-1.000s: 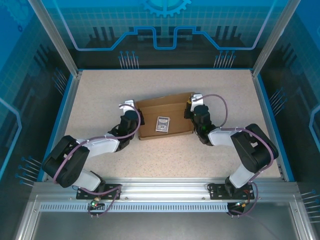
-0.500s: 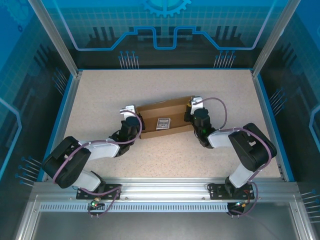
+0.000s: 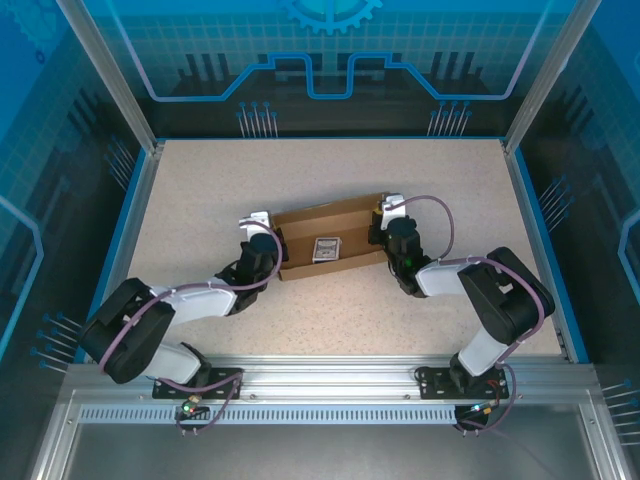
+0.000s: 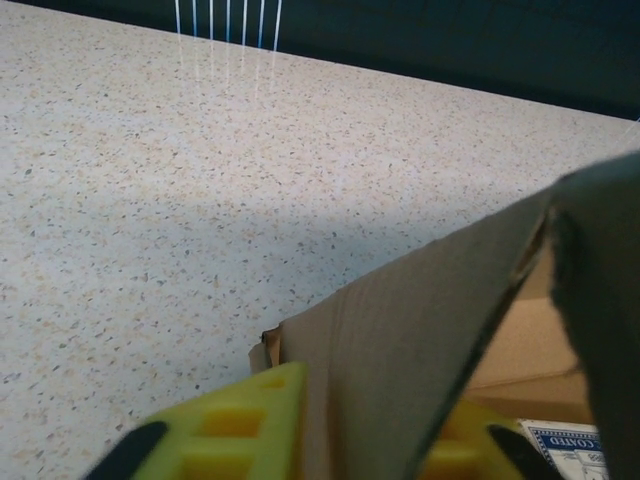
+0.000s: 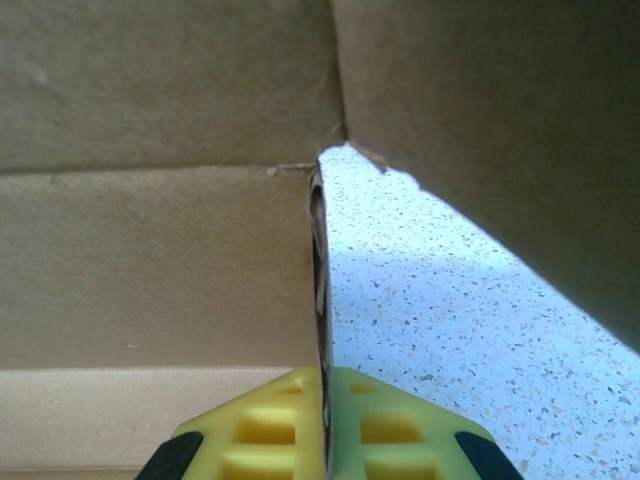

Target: Fold the paper box

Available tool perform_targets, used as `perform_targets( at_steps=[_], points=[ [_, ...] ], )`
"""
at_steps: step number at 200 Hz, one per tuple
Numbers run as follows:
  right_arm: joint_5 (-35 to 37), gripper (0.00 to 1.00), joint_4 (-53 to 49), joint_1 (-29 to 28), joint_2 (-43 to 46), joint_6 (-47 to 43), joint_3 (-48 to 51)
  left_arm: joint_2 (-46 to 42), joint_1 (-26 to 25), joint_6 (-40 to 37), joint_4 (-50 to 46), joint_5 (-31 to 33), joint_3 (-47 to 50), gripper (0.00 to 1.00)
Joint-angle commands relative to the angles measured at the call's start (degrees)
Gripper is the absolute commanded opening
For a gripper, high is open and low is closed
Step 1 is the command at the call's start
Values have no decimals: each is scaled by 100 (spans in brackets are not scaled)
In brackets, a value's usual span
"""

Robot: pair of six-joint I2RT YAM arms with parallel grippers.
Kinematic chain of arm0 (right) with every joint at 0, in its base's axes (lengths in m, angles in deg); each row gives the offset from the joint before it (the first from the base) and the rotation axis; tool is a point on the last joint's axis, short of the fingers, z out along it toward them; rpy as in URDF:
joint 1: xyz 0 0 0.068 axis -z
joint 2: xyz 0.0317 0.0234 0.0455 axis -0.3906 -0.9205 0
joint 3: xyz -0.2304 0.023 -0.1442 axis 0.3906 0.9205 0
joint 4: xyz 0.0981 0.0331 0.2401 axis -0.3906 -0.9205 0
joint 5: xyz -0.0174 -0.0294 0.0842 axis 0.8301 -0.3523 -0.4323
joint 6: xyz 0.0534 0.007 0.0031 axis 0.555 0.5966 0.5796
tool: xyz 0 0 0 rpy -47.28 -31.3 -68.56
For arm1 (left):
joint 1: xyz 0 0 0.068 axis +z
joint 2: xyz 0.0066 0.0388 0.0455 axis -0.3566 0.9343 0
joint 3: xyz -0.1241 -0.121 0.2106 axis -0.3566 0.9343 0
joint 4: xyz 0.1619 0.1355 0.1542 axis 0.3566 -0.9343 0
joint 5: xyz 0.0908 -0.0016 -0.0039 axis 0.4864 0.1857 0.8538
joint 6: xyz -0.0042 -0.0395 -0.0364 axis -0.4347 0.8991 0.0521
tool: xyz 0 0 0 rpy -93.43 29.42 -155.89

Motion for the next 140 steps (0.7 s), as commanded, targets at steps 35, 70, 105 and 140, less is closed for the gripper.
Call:
perform_targets(
  at_steps=[35,70,105,140],
  points=[
    [-186,6,-910,-159,-29,-100,216,-464,-46,-297,-438,159,63,44],
    [-178,6,-902,-157,-38,-88,223,-672,-48,-318,-589,151,62,51],
    [-168,6,-906,-156,-38,-95,233,-1052,-48,-407,-646,116,168,59],
    [-143,6,-909,-159,0,-96,243,-1477,-50,-550,-975,140,162,65]
  ],
)
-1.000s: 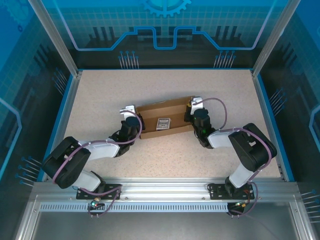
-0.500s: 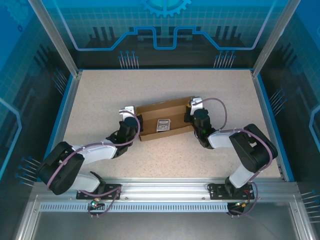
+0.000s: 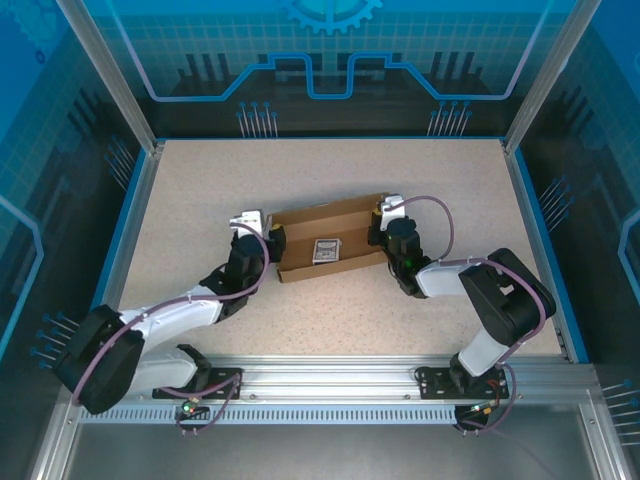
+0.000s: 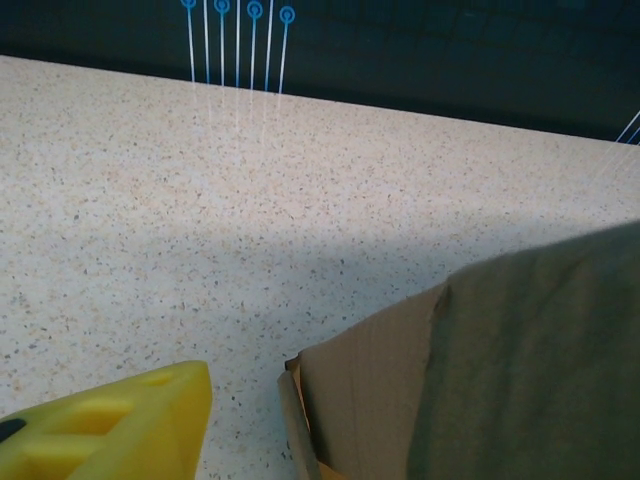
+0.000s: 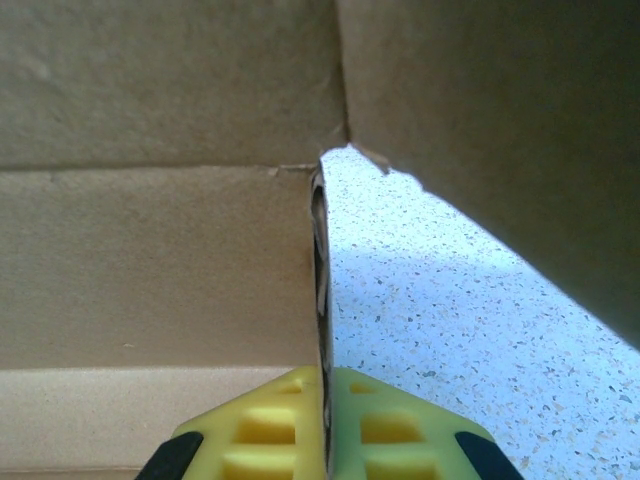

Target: Fold the paper box

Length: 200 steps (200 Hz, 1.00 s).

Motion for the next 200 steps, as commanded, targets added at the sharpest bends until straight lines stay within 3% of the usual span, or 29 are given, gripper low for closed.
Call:
perform_targets(
  at_steps=[1,86,124,200],
  points=[
    [-149,6,-844,-131,-61,-54,225,-337,-47,-221,-268,80,67,65],
    [-122,6,-869,-127,0,-89,226,-1710,-47,-776,-1515,-186,-678,67],
    [-140,6,-849,-125,4,-90,230,-1155,-39,-1150,-2562,-456,-1986,68],
    [-133,6,-858,-131,89,-65,308,236,287,-1006,-3415,-1580,-3682,72]
  ],
)
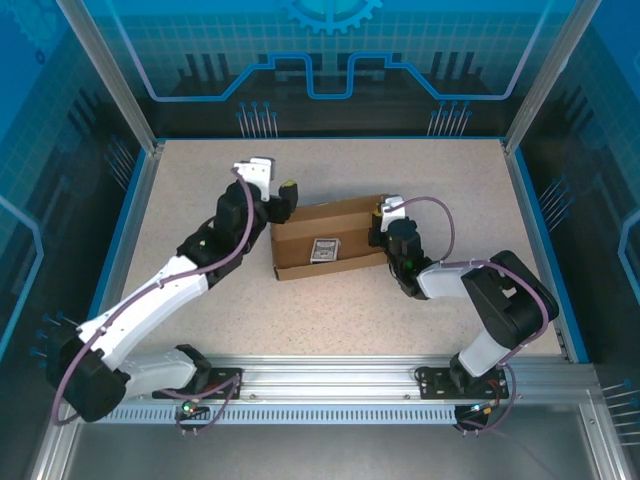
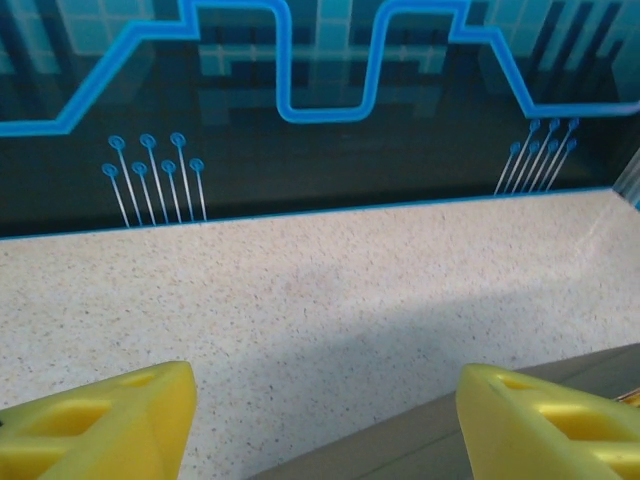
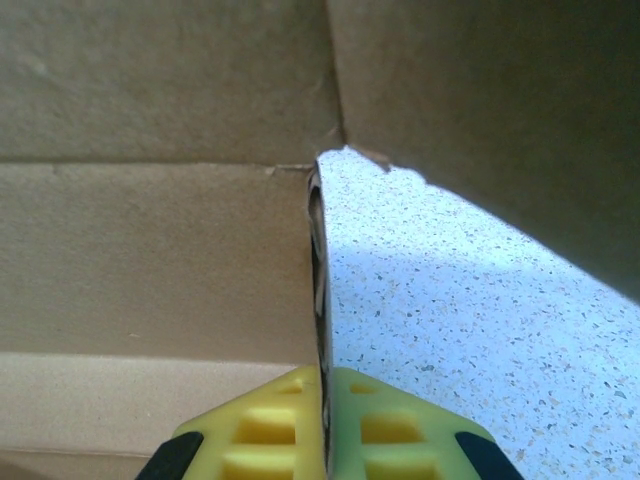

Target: Fold the paper box

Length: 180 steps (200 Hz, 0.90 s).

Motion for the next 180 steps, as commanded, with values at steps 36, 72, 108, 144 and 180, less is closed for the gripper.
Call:
perform_targets(
  at_steps=[36,72,108,144,180],
  points=[
    [-113,6,-758,-119,-37,-21,242,933,484,163,-1145,-1264,-1204,72],
    [-103,6,-758,-120,-45,-9,232,1391,542,170,-1401,-1578,-1521,72],
    [-99,6,-774,-119,-29,0,232,1658,604,143,-1456,-1738,-1646,72],
    [-71,6,-801,-119,16,1,259,1890,632,169,-1628,-2028,-1779,72],
    [-67,6,-810,-113,-15,-9,242,1990,632,259,-1675,-2350,-1741,71]
  ],
)
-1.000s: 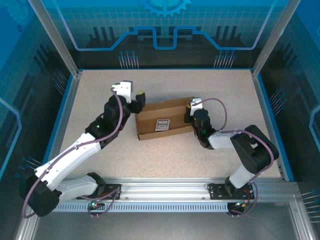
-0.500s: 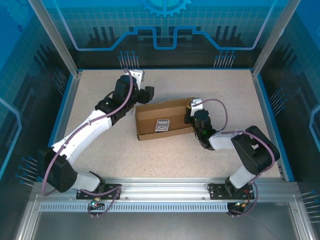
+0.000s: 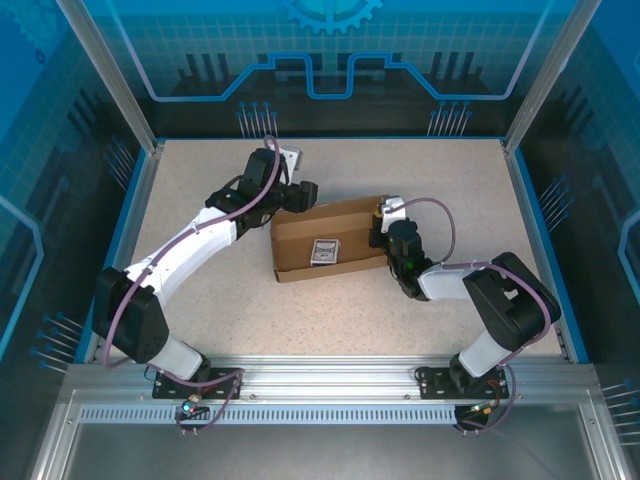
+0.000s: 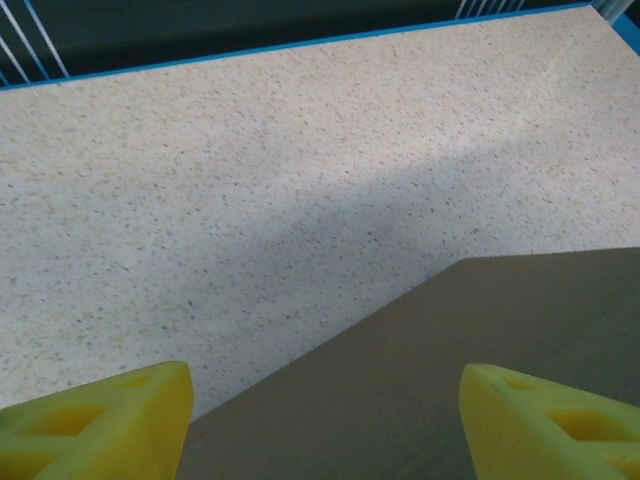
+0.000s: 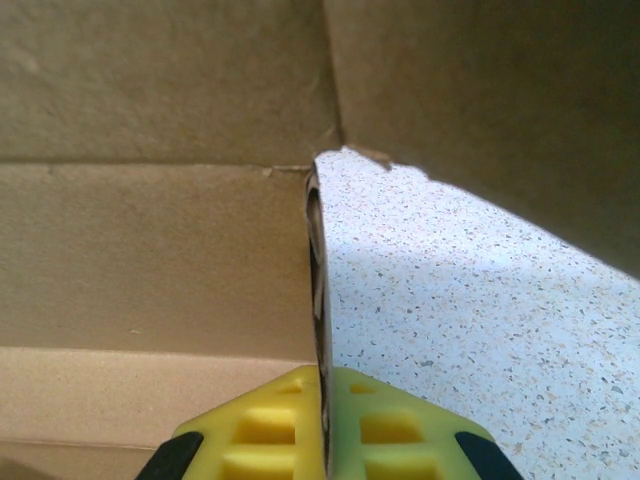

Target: Fold the paper box

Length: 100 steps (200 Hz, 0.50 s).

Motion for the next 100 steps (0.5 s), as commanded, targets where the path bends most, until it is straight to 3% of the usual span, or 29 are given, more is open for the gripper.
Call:
perform_targets(
  at_steps=[1,100],
  points=[
    [-74,6,-786,-95,-91,-8,191,80,31,186,-174,-396,-169,71],
    [-63,6,-786,-98,-111,5,190,145,25,434,-101,-934,-3,70]
  ],
)
